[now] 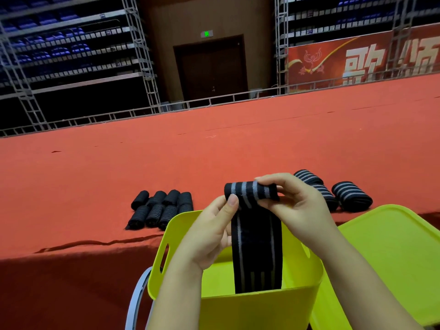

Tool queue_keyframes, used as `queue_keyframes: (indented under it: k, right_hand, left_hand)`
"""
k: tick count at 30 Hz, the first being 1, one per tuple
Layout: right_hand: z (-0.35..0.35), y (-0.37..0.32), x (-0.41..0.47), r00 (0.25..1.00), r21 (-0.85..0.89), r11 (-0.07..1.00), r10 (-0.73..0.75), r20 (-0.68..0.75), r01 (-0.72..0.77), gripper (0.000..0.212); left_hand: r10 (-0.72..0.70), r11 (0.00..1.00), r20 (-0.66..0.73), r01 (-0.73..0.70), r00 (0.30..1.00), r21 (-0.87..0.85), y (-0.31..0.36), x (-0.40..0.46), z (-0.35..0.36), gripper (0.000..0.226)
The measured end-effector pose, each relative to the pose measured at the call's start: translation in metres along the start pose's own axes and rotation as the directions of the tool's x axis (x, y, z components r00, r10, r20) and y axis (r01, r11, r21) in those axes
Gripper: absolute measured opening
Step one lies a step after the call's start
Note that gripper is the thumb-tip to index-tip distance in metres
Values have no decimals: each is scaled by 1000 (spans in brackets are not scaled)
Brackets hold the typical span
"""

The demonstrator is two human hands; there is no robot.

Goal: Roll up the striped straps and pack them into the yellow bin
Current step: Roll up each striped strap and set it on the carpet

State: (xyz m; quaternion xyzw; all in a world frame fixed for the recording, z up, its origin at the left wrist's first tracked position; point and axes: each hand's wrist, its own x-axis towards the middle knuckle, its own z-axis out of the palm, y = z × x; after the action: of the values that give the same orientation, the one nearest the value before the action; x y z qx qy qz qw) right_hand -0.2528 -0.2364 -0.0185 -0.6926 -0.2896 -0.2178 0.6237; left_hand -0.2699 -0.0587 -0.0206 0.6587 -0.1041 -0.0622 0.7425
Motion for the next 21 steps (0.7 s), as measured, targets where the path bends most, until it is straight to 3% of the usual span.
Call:
queue_keyframes:
  k: [3, 5, 8, 12, 15, 21]
  right_hand:
    - [4, 3, -1, 992, -72, 990, -117, 42, 120, 39]
    - [6, 5, -1, 992, -78, 990, -112, 57, 116, 42]
    - [4, 7, -1, 997, 2, 1000, 27, 72, -27, 51]
    - [-4, -3, -1, 936, 182, 931, 274, 222, -316, 30]
    - [-6, -6, 1, 848, 135, 855, 453, 274, -501, 56]
    - [-5, -2, -1, 857, 141, 860, 445, 261, -490, 54]
  left_hand:
    - [23, 1000, -77, -23, 997, -4, 0, 1, 2, 61]
    - [41, 999, -123, -43, 992, -16, -1, 3, 3, 60]
    - [82, 995, -155, -90, 985, -47, -4, 3, 3, 50]
    - [155, 986, -146, -162, 977, -41, -5, 3, -4, 52]
    - [205, 978, -94, -207, 974, -2, -4, 4, -7, 65]
    - [224, 975, -26, -224, 974, 15, -5, 5, -9, 69]
